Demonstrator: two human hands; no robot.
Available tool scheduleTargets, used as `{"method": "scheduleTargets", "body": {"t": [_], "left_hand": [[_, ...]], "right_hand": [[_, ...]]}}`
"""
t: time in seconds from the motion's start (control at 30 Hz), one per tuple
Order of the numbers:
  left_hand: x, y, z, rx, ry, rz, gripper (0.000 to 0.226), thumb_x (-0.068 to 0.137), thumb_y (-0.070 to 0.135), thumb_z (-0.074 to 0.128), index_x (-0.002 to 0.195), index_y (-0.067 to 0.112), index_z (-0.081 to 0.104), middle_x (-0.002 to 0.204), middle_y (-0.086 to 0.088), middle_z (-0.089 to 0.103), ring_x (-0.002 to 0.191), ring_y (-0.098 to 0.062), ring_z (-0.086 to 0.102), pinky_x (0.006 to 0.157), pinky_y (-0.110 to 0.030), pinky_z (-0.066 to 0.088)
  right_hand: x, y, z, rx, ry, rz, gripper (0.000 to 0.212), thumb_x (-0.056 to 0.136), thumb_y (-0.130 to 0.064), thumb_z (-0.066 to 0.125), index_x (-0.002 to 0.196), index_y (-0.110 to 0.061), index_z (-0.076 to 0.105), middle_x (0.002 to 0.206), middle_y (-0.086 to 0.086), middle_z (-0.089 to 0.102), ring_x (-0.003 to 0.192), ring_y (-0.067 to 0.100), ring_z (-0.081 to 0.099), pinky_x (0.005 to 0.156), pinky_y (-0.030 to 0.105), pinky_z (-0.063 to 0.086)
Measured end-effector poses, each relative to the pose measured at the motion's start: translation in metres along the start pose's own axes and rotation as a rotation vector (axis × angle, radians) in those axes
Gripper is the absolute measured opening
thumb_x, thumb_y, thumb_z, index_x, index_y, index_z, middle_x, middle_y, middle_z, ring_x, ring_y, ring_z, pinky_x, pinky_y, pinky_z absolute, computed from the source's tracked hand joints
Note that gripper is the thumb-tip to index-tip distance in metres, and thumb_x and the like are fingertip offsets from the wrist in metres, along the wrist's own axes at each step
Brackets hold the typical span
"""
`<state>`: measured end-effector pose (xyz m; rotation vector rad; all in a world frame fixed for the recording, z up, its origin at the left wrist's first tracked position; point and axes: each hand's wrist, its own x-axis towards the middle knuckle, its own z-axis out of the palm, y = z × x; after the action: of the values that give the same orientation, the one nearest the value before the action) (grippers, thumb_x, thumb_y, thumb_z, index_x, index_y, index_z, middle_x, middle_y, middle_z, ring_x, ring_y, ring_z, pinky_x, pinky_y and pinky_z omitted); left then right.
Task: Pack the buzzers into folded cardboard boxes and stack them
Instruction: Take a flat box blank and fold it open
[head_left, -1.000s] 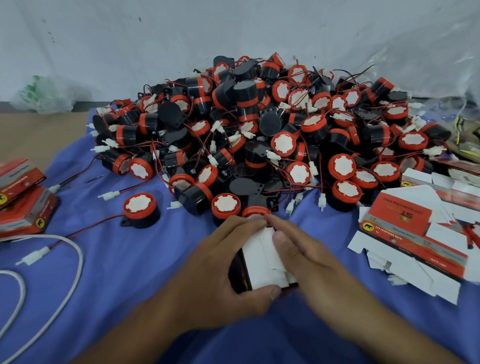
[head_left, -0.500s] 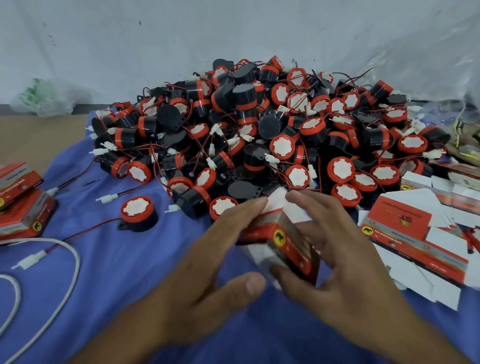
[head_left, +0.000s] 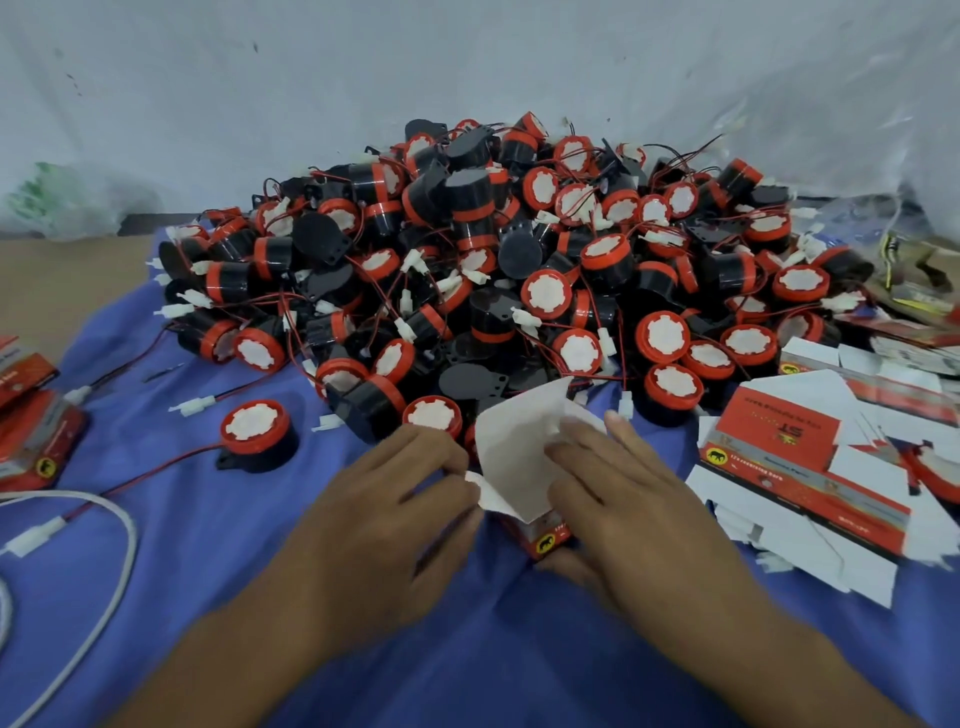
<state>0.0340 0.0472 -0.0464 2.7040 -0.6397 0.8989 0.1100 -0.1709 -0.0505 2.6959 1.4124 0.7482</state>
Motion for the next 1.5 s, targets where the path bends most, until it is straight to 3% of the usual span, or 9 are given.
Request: {"method": "scheduleTargets", "body": {"t": [0.1,0.23,0.47,0.63,0.87,0.97,1.13,1.3,1.5], "left_hand": [[-0.004,0.005,0.000,-0.069,-0.159,-0.062,0.038,0.099,0.044,0.049,0.086,0.014,0.069,0.100,0.000,0.060,0.083,-0.015,0.055,0.067,-0.033,0.049],[-0.007,0.010,0.013,-0.234,-0.357,-0.200,0.049,0.095,0.066,0.042,0.099,0.022,0.063,0.111,0.011,0.048,0.090,-0.005,0.048,0.077,-0.019,0.042],[-0.009,-0.001,0.017,-0.477,-0.055,-0.500,0.046,0.077,0.062,0.069,0.081,0.027,0.039,0.100,0.011,0.043,0.086,-0.013,0.048,0.070,-0.029,0.042],[-0.011,-0.005,0.013,-0.570,-0.211,-0.600,0.055,0.071,0.073,0.067,0.094,0.034,0.036,0.089,0.012,0.060,0.072,-0.014,0.059,0.058,-0.044,0.050],[-0.013,-0.014,0.012,-0.553,-0.281,-0.627,0.061,0.068,0.073,0.065,0.114,0.046,0.037,0.108,0.010,0.062,0.096,-0.018,0.061,0.077,-0.043,0.054],[-0.015,-0.017,0.013,-0.556,-0.312,-0.619,0.061,0.067,0.069,0.069,0.114,0.049,0.035,0.108,0.020,0.059,0.094,-0.007,0.060,0.076,-0.036,0.055],[-0.018,-0.018,0.011,-0.577,-0.376,-0.532,0.061,0.068,0.062,0.078,0.109,0.046,0.036,0.104,0.024,0.056,0.086,-0.004,0.058,0.063,-0.021,0.050],[-0.019,-0.011,0.015,-0.551,-0.457,-0.445,0.060,0.070,0.061,0.077,0.109,0.047,0.034,0.103,0.023,0.051,0.089,-0.004,0.052,0.066,-0.019,0.044],[-0.020,-0.015,0.009,-0.614,-0.489,-0.492,0.062,0.068,0.055,0.082,0.110,0.041,0.038,0.102,0.016,0.056,0.084,-0.011,0.057,0.064,-0.030,0.050]], "right_hand": [[-0.001,-0.008,-0.001,0.087,-0.075,0.174,0.059,0.042,-0.045,0.099,0.081,-0.011,0.071,0.105,0.012,0.073,0.082,0.032,0.073,0.063,0.040,0.060],[0.002,-0.021,0.003,0.168,-0.110,0.273,0.049,0.044,-0.036,0.100,0.068,-0.011,0.066,0.108,0.014,0.073,0.059,0.029,0.069,0.032,0.027,0.039],[-0.003,-0.024,0.010,0.579,0.157,0.286,0.026,0.093,-0.041,0.060,0.088,-0.019,0.073,0.128,-0.004,0.064,0.104,0.008,0.065,0.082,0.016,0.050],[0.000,-0.021,0.008,0.547,0.137,0.220,0.037,0.097,-0.037,0.051,0.076,-0.015,0.073,0.141,0.003,0.053,0.128,0.018,0.050,0.107,0.021,0.034],[0.001,-0.010,0.000,0.343,0.143,0.316,0.028,0.099,-0.026,0.051,0.092,-0.009,0.072,0.103,0.008,0.074,0.095,0.030,0.069,0.082,0.047,0.055],[-0.002,-0.004,-0.001,0.475,-0.092,0.366,0.047,0.106,-0.037,0.037,0.064,-0.022,0.054,0.061,-0.004,0.055,0.064,0.015,0.056,0.063,0.033,0.045],[0.001,0.025,0.003,0.771,-0.117,0.554,0.055,0.097,-0.051,0.040,0.064,-0.011,0.058,0.056,0.002,0.052,0.051,0.010,0.047,0.049,0.022,0.034],[0.036,0.054,0.014,0.796,0.063,0.432,0.010,0.093,-0.019,0.067,0.100,-0.025,0.072,0.089,-0.018,0.067,0.085,-0.001,0.061,0.073,0.011,0.046],[0.054,0.064,0.054,1.004,-0.255,0.134,0.065,0.086,-0.017,0.076,0.142,-0.029,0.048,0.147,-0.018,0.042,0.140,0.007,0.038,0.112,0.024,0.034]]}}
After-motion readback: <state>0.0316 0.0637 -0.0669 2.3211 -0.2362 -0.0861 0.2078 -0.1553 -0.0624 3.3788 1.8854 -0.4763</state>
